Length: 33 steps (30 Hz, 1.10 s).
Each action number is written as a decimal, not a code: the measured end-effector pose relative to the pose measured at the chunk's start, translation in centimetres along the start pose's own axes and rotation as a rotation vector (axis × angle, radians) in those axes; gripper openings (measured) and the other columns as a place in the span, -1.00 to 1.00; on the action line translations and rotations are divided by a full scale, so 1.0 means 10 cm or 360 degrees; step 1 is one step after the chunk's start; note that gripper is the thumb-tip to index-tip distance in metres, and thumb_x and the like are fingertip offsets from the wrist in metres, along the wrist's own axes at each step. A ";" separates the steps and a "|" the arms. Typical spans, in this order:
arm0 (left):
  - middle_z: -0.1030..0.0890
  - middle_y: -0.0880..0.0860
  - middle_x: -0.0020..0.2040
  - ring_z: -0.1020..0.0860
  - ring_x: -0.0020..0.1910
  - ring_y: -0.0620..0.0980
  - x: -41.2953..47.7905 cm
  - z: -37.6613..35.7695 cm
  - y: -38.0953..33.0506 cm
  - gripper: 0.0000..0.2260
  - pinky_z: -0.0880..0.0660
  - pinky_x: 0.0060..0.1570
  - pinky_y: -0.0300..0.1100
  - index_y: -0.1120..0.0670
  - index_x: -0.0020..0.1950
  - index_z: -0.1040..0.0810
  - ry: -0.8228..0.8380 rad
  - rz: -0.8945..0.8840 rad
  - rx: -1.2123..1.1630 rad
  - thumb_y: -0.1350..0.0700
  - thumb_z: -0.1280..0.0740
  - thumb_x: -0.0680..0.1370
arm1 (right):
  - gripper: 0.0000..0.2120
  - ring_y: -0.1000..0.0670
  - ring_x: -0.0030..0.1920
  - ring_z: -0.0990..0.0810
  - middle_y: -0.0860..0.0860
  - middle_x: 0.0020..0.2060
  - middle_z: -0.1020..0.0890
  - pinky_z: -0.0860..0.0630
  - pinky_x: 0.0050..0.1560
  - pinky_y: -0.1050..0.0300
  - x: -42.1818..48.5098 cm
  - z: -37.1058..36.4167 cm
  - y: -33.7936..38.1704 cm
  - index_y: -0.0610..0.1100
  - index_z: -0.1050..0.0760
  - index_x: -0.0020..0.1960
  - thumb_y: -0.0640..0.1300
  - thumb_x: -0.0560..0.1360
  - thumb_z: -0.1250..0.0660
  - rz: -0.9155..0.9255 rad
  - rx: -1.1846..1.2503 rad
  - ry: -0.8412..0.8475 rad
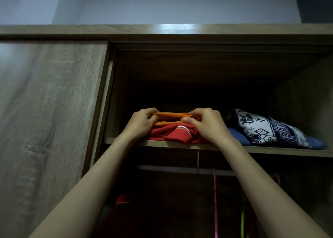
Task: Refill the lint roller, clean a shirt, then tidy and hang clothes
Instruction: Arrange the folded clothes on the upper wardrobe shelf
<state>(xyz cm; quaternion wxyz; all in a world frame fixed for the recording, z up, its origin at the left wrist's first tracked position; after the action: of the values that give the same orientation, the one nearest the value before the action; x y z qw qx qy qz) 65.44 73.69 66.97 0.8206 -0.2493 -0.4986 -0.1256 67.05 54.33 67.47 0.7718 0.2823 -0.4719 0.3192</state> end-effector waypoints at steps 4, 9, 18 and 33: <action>-0.59 -0.02 -0.17 -0.54 -0.20 -0.10 0.08 -0.03 0.09 -0.84 -0.44 -0.22 -0.27 -0.01 0.00 -0.57 -0.0025 0.0099 -0.0279 0.06 -0.19 0.64 | -0.68 0.04 0.04 -0.58 0.01 0.01 -0.65 -0.53 0.05 0.13 -0.02 -0.01 0.05 -0.06 -0.57 0.16 0.06 0.47 -0.37 0.0038 0.0058 0.0002; -0.65 0.05 -0.12 -0.64 -0.14 -0.06 0.04 -0.16 0.10 -0.85 -0.56 -0.17 -0.24 0.06 0.05 -0.59 0.0155 0.0210 -0.0818 0.07 -0.24 0.63 | -0.57 0.02 0.11 -0.57 -0.02 0.11 -0.63 -0.49 -0.01 0.23 -0.04 -0.03 -0.02 -0.07 -0.52 0.27 0.05 0.45 -0.40 0.0002 0.0053 0.0036; -0.67 -0.01 -0.12 -0.63 -0.11 -0.08 0.08 -0.09 0.01 -0.86 -0.52 -0.11 -0.21 -0.02 0.00 -0.61 0.0021 0.0024 -0.0441 0.04 -0.26 0.62 | -0.83 0.08 -0.10 -0.58 -0.05 -0.09 -0.68 -0.48 -0.11 0.26 -0.04 0.05 0.00 -0.17 -0.65 -0.01 -0.10 0.50 -0.37 -0.0019 0.0126 -0.0201; -0.54 -0.03 0.29 -0.53 0.25 -0.11 -0.18 0.40 -0.58 -0.80 -0.54 0.19 -0.03 0.07 0.22 -0.55 -0.0610 -0.0586 -0.0457 0.15 -0.24 0.62 | -0.90 0.22 0.20 -0.50 0.11 0.11 -0.57 -0.19 0.46 0.21 -0.36 0.48 0.19 -0.17 -0.61 -0.01 -0.27 0.50 -0.36 0.0437 0.0514 -0.0914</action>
<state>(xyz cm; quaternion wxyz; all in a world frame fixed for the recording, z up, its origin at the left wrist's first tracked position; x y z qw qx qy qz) 58.95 70.84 68.56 0.6313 -0.2874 -0.6585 -0.2921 61.67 51.17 66.38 0.5029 0.4128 -0.6466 0.3981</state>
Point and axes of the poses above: each hand's wrist, its own x-axis towards the middle knuckle, its own z-axis out of the back of the hand, y = z × x, the point moved 10 cm from there along x, towards the middle knuckle
